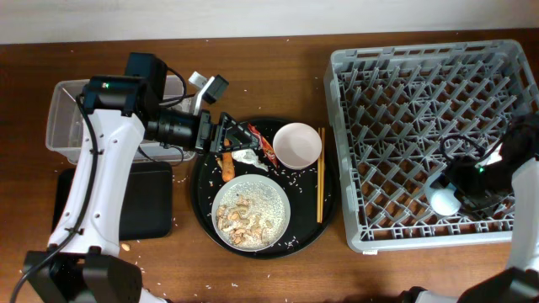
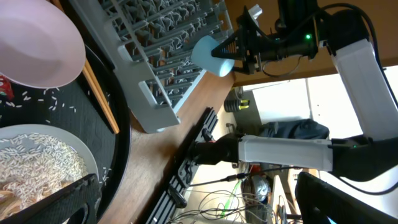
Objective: Sort waste into correct bins and load items into the dishwasher rack
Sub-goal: 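Place the light-blue cup upside down in the rack with the right gripper, then retract the left arm and grasp the pink bowl with the right gripper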
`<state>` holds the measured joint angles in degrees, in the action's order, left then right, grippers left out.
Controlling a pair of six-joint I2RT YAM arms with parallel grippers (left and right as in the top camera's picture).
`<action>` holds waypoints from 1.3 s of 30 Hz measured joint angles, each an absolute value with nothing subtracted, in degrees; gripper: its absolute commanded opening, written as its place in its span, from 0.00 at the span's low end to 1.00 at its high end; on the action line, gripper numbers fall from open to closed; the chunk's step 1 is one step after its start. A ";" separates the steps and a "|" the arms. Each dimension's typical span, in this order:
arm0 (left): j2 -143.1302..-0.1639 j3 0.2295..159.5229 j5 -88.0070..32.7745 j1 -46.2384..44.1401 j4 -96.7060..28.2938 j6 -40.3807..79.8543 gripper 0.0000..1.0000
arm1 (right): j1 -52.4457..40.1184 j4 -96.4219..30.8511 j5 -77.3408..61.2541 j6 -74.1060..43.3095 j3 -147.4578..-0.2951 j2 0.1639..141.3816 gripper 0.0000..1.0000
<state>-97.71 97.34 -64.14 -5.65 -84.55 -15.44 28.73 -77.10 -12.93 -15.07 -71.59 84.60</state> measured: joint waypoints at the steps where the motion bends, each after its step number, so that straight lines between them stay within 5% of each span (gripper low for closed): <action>1: -97.71 97.34 -64.01 -5.65 -84.55 -15.44 0.99 | 28.73 -77.08 -12.99 -14.83 -71.59 85.17 0.76; 4: -97.71 97.34 -64.01 -5.65 -84.55 -15.44 0.99 | 28.73 -76.36 -13.19 -14.44 -71.59 85.58 0.93; 17: -97.71 97.34 -62.83 -5.67 -82.83 -15.46 0.99 | 29.41 -70.72 -23.59 -13.65 -79.26 85.30 0.91; 26: -97.71 97.34 -37.30 -12.45 -72.23 -6.74 0.89 | 8.34 -68.99 -28.08 -8.36 -87.18 74.83 0.76; 30: -97.71 97.32 -23.59 -16.05 -68.60 0.75 0.72 | -4.99 -67.96 -21.82 -10.68 -86.46 76.97 0.52; 33: -97.71 97.32 -18.94 -16.43 -68.90 4.75 0.62 | -11.55 -65.91 -17.89 -13.32 -84.97 81.65 0.51; 39: -94.72 97.56 -15.66 -11.81 -73.41 8.03 0.60 | -19.84 -58.94 -9.52 -18.90 -84.38 97.73 0.45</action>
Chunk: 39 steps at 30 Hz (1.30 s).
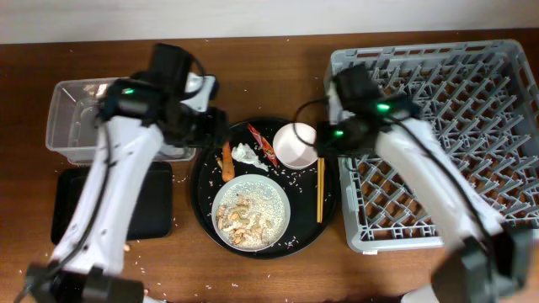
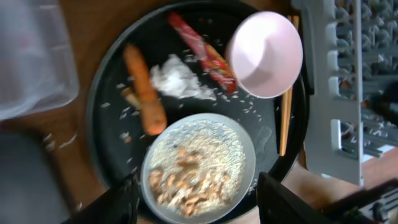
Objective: Sort waste into correct bins and load items into the dishwasher rack
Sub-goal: 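Retract the left arm and grasp the pink bowl with the right gripper, then carry the pink bowl into the rack's back corner with the right gripper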
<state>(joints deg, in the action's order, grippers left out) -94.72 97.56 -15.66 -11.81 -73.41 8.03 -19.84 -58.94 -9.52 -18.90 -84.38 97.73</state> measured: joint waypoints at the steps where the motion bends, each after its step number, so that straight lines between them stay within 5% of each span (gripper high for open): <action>1: -93.01 97.86 -15.33 -10.35 -74.24 8.27 0.60 | -20.36 -57.17 -8.54 -19.59 -84.38 100.25 0.46; 2: -90.94 98.13 -14.87 -8.88 -74.63 8.45 0.61 | -20.64 -55.86 -7.70 -20.38 -84.36 102.54 0.46; 4: -85.80 98.65 -13.69 -5.89 -75.29 8.69 0.99 | -20.80 -53.43 -5.69 -21.85 -84.25 106.32 0.46; 9: -72.47 100.53 -8.21 -3.44 -76.99 9.15 0.99 | -20.78 -48.34 -2.35 -23.59 -84.07 111.44 0.44; 16: -66.57 100.73 -4.43 -3.44 -77.62 9.15 0.99 | -20.80 -47.46 -1.26 -24.27 -84.07 115.61 0.05; 28: -66.19 100.73 -4.01 -3.44 -80.53 9.15 0.99 | -20.80 -50.09 1.19 -22.00 -84.73 104.16 0.04; 33: -66.19 100.73 -4.01 -3.44 -82.59 9.15 0.99 | -20.82 -50.57 25.63 -13.65 -86.74 89.19 0.04; 39: -66.19 100.73 -3.99 -3.44 -83.53 9.15 0.99 | -16.62 -50.74 51.05 -11.11 -87.22 88.18 0.04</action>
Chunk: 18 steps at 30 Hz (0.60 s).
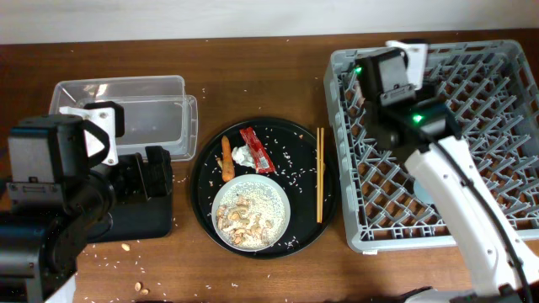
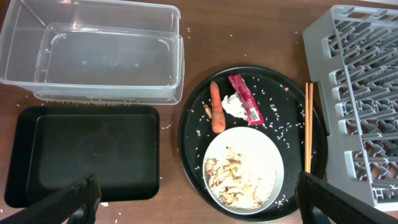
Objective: Sort waste into correct bins and load items into the dishwasher rack
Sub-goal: 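Carry the pink bowl into the rack's back corner with the right gripper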
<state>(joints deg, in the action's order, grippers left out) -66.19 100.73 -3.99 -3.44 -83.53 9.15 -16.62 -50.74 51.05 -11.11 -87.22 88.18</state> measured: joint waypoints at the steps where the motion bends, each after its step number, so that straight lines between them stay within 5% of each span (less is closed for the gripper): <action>1: -66.19 100.73 -4.01 -3.44 -83.55 9.15 0.99 | -13.76 -50.74 54.70 -10.63 -87.20 90.02 0.04; 9: -66.19 100.73 -3.99 -3.44 -83.57 9.15 0.99 | -3.90 -49.17 60.64 -10.22 -87.09 100.49 0.04; 18: -66.19 100.73 -4.01 -3.44 -83.59 9.15 1.00 | -5.45 -48.80 64.66 -7.75 -87.02 109.32 0.04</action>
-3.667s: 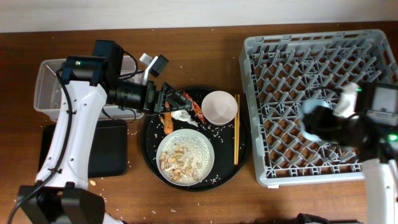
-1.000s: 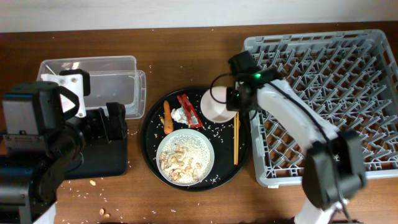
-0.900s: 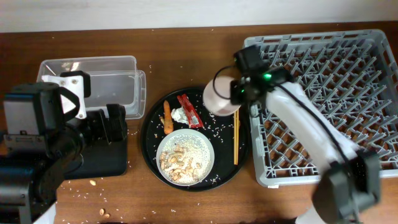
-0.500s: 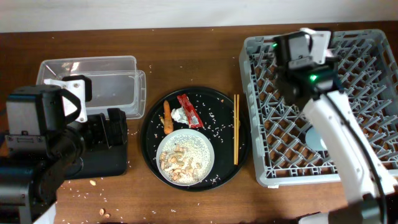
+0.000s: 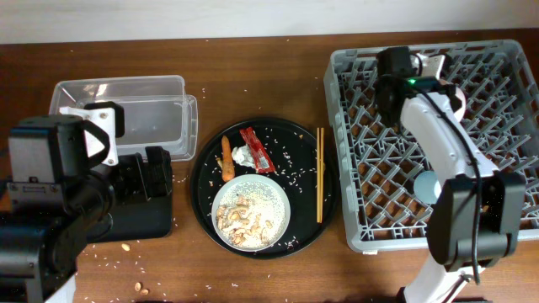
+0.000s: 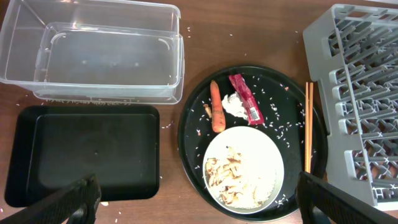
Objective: Sort waste into correct bins and load items into the dishwasher rack
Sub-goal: 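Carry the pink bowl into the rack's back corner with the right gripper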
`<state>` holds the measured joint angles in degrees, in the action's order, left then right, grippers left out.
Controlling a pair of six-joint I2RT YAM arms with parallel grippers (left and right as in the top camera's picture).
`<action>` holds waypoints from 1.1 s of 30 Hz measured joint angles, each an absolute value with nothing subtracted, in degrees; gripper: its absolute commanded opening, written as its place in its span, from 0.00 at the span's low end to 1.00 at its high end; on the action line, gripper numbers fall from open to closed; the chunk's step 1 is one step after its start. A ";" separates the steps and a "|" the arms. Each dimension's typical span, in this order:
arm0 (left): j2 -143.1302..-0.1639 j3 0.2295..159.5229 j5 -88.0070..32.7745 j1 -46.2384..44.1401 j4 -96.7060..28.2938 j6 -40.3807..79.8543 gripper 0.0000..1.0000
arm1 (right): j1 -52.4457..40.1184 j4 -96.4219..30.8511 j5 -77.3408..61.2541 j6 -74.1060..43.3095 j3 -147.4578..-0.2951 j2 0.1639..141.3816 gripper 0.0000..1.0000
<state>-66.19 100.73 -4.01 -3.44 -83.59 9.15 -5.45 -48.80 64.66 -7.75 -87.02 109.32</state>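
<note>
From high above the table my left gripper (image 6: 198, 186) stands wide open and empty, its fingers (image 6: 74, 202) at the view's lower corners. Below lies the round black tray (image 6: 188, 127) with a carrot (image 6: 216, 115), a crumpled tissue (image 6: 234, 106), a red wrapper (image 6: 246, 107), chopsticks (image 6: 308, 127) and a bowl of rice (image 6: 244, 171). The grey dishwasher rack (image 5: 472, 126) stands at the right with a pale blue cup (image 5: 425, 183) in it. My right gripper (image 5: 394, 66) hangs over the rack's back left; its jaws are hidden under the wrist.
A clear plastic bin (image 6: 93, 56) sits at the back left, and a black rectangular tray (image 6: 87, 152) lies in front of it. Rice grains are scattered over the wooden table. My right arm stretches across the rack's middle.
My right arm has swung, its wrist now a little further back and right over the rack, and the pale blue cup shows fully. My left arm and the tray items are unchanged.
First my left gripper was low by the tray's wrapper while my right held a pale blue cup over the rack's front right. Then my right reached the pink bowl on the tray. Later the bowl was gone from the tray, my left was raised high, the cup in the rack.
</note>
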 measured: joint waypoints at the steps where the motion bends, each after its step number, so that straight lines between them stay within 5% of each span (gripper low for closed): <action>1: -66.19 100.73 -4.01 -3.44 -83.59 9.15 0.99 | -6.46 -49.28 64.93 -7.64 -87.02 109.36 0.04; 6: -66.19 100.73 -4.01 -3.44 -83.64 9.15 0.99 | -13.23 -52.58 65.34 -7.18 -87.00 109.36 0.27; 8: -66.19 100.73 -4.01 -3.44 -83.61 9.15 0.99 | -15.68 -54.43 65.36 -7.22 -86.98 109.38 0.04; 24: -66.19 100.73 -3.99 -3.44 -83.61 9.15 0.99 | -14.48 -55.37 67.88 -12.69 -87.00 109.38 0.05; 33: -66.19 100.73 -3.99 -3.40 -83.61 9.15 0.99 | 3.70 -54.57 21.65 -16.67 -92.03 108.60 0.41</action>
<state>-66.19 100.73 -3.99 -3.40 -83.61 9.15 3.70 -54.57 21.65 -16.67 -92.03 108.60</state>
